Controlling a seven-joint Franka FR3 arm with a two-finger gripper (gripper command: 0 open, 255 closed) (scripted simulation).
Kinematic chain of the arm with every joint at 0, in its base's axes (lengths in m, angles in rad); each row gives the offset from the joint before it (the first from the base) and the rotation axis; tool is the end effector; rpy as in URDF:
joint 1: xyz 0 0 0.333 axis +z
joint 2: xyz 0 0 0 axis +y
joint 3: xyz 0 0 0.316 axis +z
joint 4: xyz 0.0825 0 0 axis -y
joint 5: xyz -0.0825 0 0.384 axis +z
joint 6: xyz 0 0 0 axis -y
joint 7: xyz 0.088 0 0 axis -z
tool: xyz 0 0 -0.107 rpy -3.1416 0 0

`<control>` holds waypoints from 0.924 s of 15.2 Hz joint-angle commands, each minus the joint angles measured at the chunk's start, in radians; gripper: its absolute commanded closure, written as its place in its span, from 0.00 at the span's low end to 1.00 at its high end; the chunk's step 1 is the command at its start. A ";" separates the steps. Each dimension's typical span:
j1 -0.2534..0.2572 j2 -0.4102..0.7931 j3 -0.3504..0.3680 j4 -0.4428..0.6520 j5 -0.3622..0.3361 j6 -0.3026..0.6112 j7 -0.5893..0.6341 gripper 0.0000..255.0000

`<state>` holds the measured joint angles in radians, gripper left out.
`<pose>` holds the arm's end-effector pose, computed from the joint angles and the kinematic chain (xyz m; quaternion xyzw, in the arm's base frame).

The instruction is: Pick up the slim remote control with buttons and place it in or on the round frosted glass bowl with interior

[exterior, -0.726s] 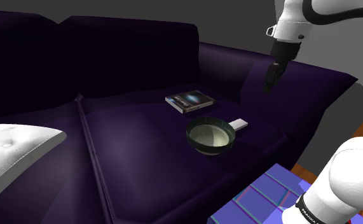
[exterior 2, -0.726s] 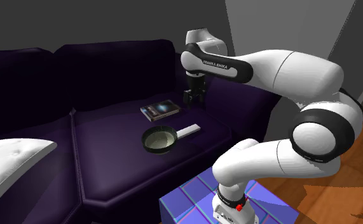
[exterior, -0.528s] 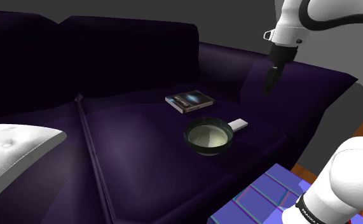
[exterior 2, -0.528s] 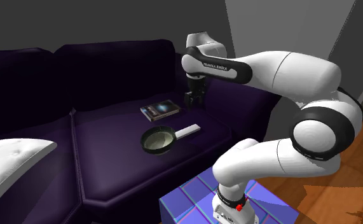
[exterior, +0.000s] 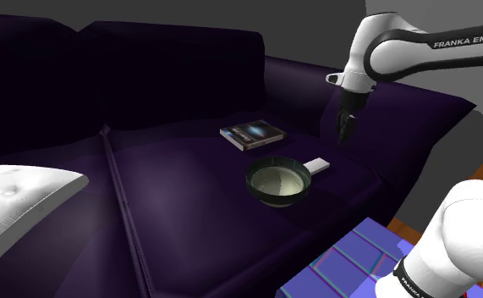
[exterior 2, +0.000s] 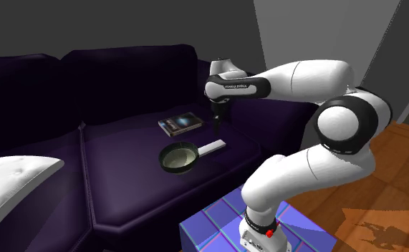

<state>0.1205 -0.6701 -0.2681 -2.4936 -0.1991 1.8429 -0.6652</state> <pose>0.3489 -0.0761 0.5009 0.9512 0.3082 -0.0021 0.0135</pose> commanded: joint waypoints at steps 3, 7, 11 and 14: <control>0.064 0.113 -0.093 -0.022 -0.022 0.136 -0.228 0.00; 0.137 0.251 -0.180 -0.022 -0.016 0.269 -0.457 0.00; 0.213 0.406 -0.254 -0.005 0.030 0.392 -0.695 0.00; 0.215 0.434 -0.261 -0.025 0.040 0.439 -0.704 0.00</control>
<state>0.3339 -0.2478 -0.5229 -2.5127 -0.1627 2.2639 -1.3552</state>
